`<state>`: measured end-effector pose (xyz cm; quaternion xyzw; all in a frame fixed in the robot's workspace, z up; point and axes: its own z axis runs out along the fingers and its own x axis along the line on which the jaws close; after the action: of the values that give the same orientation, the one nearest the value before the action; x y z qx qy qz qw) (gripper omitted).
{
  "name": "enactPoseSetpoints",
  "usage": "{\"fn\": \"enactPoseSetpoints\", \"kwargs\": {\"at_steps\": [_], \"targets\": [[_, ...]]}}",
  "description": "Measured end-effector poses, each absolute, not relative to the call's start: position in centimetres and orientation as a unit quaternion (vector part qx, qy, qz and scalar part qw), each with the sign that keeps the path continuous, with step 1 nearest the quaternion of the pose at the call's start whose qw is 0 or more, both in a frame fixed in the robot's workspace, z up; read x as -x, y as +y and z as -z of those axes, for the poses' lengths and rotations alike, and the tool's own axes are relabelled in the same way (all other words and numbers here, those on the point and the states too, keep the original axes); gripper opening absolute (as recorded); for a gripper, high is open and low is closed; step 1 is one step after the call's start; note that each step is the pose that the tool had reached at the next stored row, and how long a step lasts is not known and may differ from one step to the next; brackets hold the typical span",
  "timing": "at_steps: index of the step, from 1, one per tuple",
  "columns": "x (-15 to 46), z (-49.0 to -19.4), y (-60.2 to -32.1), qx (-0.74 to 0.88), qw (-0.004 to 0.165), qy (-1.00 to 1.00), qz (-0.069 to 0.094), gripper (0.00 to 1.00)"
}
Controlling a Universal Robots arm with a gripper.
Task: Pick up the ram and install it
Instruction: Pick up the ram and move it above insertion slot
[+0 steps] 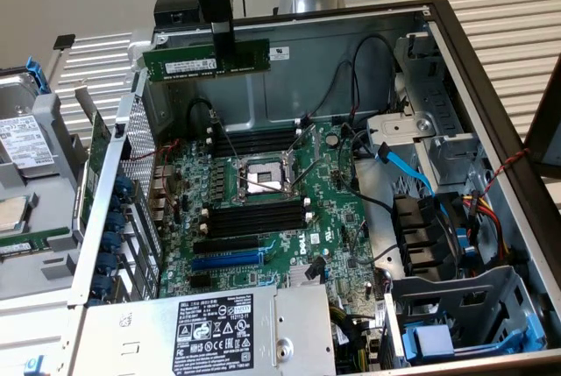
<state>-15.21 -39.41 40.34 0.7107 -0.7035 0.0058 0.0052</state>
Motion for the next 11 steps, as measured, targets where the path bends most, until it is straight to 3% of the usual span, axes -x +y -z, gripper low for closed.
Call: {"fn": "enactPoseSetpoints", "kwargs": {"at_steps": [11], "targets": [[13.6, -38.7, -39.2, -0.708, 0.001, -0.707, 0.0, 0.12]]}}
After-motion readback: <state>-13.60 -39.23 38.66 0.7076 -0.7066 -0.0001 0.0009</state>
